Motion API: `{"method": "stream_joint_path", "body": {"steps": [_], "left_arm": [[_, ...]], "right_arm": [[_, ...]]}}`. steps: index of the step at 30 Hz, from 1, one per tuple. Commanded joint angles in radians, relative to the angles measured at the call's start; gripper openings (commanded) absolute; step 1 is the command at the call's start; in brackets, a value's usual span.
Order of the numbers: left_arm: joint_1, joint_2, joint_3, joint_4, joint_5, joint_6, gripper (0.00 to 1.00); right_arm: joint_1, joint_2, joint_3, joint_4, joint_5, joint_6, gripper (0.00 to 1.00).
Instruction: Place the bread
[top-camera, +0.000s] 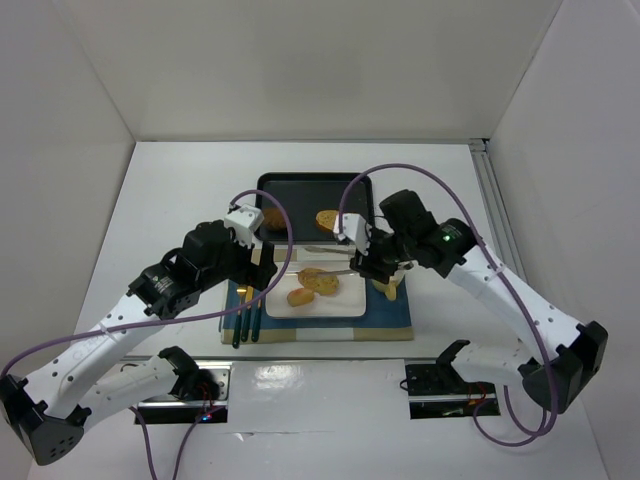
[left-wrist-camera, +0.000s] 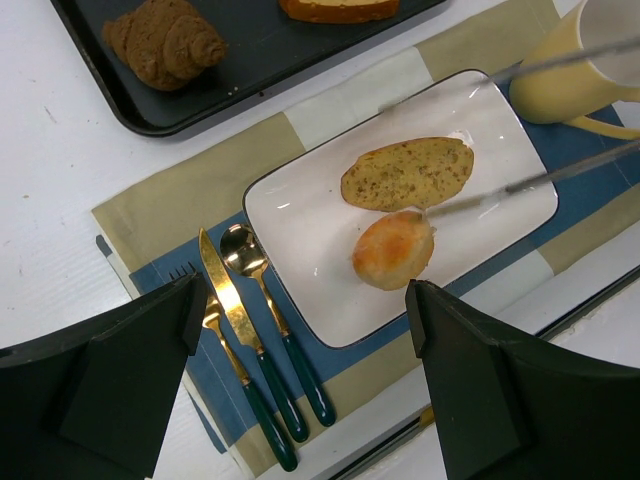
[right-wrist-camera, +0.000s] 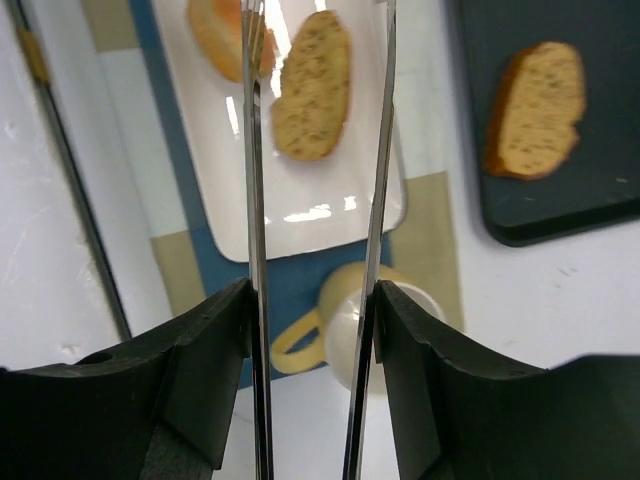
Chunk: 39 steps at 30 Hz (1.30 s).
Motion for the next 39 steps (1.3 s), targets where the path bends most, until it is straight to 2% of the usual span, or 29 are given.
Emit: {"method": "stream_joint_path", "body": {"steps": [1,5,8,14,17,21,26,30,39], "left_arm": [[0.006,-0.001,0.001,0.03,-0.011,-0.01,1.0],[0.006,-0.001,0.001,0.03,-0.011,-0.01,1.0],[0.006,-0.001,0.001,0.03,-0.011,-0.01,1.0],[0.006,-0.001,0.001,0.03,-0.011,-0.01,1.0],[0.006,-0.001,0.001,0.03,-0.011,-0.01,1.0],[0.006,-0.001,0.001,0.03,-0.011,-0.01,1.0],[0.006,-0.001,0.001,0.03,-0.002,-0.01,1.0],[0.006,-0.001,0.001,0.03,-0.002,-0.01,1.0],[0.006,0.009,0.001,0.03,0.007,-0.01,1.0]], "right_arm": [[-0.051,-0.068,0.068,0.017,-0.004,-0.029,0.6],[-0.109,-0.093,0.025,0.034,0.002,-0.049,0.6],[-0.213,-0.137,-0.041,0.114,0.042,-0.062,0.59],[-0.592,-0.189,-0.201,0.345,0.051,-0.037,0.56],[-0.843,-0.174,-0.308,0.546,0.008,-0.003,0.54],[-0.977,-0.038,-0.38,0.686,-0.018,0.053,0.54],[-0.987,0.143,-0.37,0.735,0.016,0.107,0.56],[-0.987,0.257,-0.327,0.685,0.045,0.126,0.59],[-0.987,0.271,-0.314,0.59,0.054,0.092,0.73]]}}
